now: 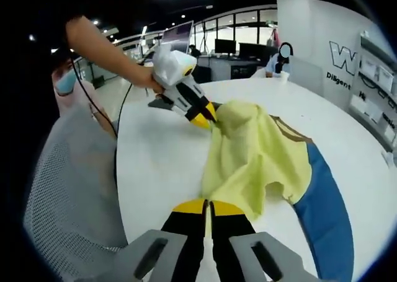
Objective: Fold the garment on the visible template until the final outline fits inside the template.
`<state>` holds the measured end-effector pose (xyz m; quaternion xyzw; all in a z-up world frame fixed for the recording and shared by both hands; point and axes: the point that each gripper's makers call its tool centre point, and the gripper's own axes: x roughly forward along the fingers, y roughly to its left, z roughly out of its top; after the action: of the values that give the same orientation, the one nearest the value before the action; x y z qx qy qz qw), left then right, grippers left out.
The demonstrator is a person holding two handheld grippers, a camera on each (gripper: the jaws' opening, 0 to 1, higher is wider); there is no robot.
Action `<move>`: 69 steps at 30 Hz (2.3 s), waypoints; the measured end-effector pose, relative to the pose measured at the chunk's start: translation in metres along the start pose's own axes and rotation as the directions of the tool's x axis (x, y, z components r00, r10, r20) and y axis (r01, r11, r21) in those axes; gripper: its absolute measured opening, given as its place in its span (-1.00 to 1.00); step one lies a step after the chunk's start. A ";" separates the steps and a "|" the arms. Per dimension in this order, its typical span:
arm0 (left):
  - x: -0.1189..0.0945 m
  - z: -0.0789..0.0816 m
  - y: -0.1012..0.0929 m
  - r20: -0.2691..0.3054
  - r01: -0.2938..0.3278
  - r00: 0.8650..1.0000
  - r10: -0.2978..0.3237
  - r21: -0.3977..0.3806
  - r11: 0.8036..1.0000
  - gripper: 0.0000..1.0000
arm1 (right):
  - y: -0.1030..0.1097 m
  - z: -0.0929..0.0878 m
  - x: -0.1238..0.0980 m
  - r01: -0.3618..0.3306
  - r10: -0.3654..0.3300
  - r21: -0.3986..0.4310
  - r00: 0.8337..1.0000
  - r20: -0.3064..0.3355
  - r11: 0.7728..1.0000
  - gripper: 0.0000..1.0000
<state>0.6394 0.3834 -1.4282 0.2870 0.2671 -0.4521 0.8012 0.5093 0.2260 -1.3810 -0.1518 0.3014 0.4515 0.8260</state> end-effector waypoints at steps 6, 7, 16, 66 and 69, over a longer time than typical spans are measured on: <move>0.005 -0.004 -0.001 -0.019 0.011 1.000 -0.011 0.008 1.000 -0.53 | -0.001 -0.003 0.000 0.016 -0.016 0.023 1.000 0.011 1.000 -0.84; 0.006 -0.005 -0.001 -0.018 0.010 1.000 -0.010 0.005 1.000 -0.53 | -0.001 -0.004 0.000 0.017 -0.017 0.023 1.000 0.009 1.000 -0.83; 0.010 -0.005 0.000 -0.024 0.012 1.000 -0.012 -0.003 1.000 -0.54 | 0.004 -0.015 0.006 0.021 -0.021 0.037 1.000 -0.005 0.999 -0.64; -0.043 -0.017 -0.027 -0.059 0.044 0.997 -0.052 -0.137 0.990 -0.84 | -0.004 -0.073 0.007 0.067 -0.078 -0.068 0.981 -0.180 0.995 -1.00; -0.050 -0.020 -0.036 -0.058 0.060 0.996 -0.070 -0.150 0.987 -0.84 | -0.008 -0.074 0.000 0.077 -0.089 -0.070 0.979 -0.182 0.995 -1.00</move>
<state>0.5821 0.4107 -1.4150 0.2320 0.3345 -0.4475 0.7963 0.4895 0.1825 -1.4388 -0.2314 0.3556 0.4099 0.8075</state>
